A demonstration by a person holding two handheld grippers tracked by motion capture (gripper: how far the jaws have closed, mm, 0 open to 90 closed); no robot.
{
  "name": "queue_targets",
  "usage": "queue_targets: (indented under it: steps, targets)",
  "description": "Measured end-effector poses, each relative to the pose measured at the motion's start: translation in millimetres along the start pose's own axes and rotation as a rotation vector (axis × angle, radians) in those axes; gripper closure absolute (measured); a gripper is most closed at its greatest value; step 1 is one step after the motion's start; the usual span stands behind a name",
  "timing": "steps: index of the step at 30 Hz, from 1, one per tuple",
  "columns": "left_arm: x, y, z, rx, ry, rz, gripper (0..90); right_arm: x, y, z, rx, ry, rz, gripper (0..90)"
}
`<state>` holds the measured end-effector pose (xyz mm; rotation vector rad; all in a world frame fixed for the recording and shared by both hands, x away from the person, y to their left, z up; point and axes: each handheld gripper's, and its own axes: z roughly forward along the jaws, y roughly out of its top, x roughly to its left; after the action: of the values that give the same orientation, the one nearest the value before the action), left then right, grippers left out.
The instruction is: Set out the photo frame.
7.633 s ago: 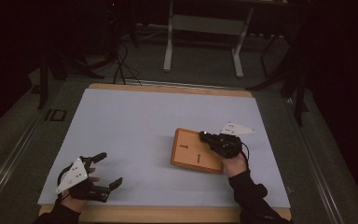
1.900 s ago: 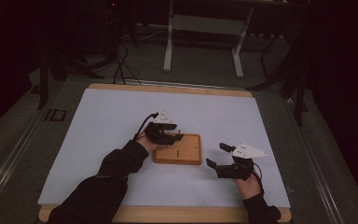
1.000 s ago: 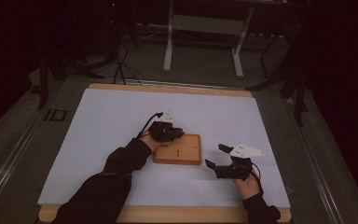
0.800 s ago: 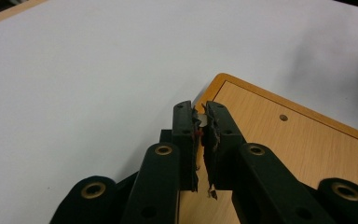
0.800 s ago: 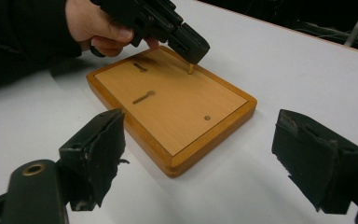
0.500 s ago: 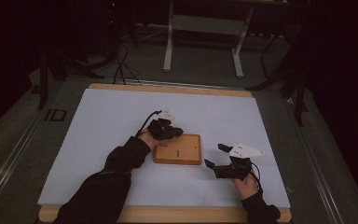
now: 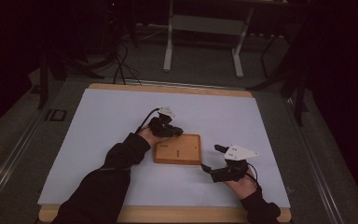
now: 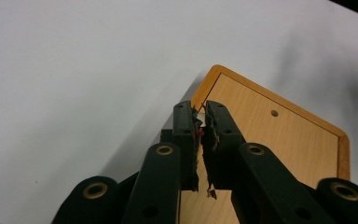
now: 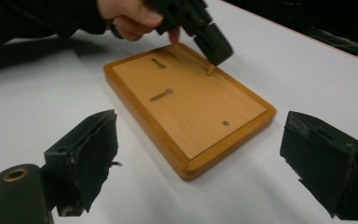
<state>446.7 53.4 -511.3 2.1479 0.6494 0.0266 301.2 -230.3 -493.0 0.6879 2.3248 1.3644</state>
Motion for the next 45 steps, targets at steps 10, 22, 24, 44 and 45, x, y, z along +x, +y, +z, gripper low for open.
queue_targets:
  steps: [10,22,24,44,45]
  targets:
    - [6.2,4.4,0.6,0.026,-0.034,-0.038,84.4,16.5,0.6,5.7,0.082,-0.043,-0.182,16.1]
    - [13.0,8.4,1.6,0.047,-0.058,-0.092,84.5,40.6,0.8,16.4,0.19,-0.132,-0.449,27.0]
    - [13.9,9.8,1.7,0.056,-0.061,-0.104,84.5,45.0,-0.8,20.0,0.221,-0.155,-0.511,28.9]
    - [19.7,11.3,2.9,0.065,-0.082,-0.158,84.5,65.9,-23.2,59.3,0.335,-0.411,-0.994,47.1]
    - [19.8,11.4,3.1,0.063,-0.083,-0.161,84.5,66.1,-24.0,61.3,0.34,-0.417,-1.007,48.0]
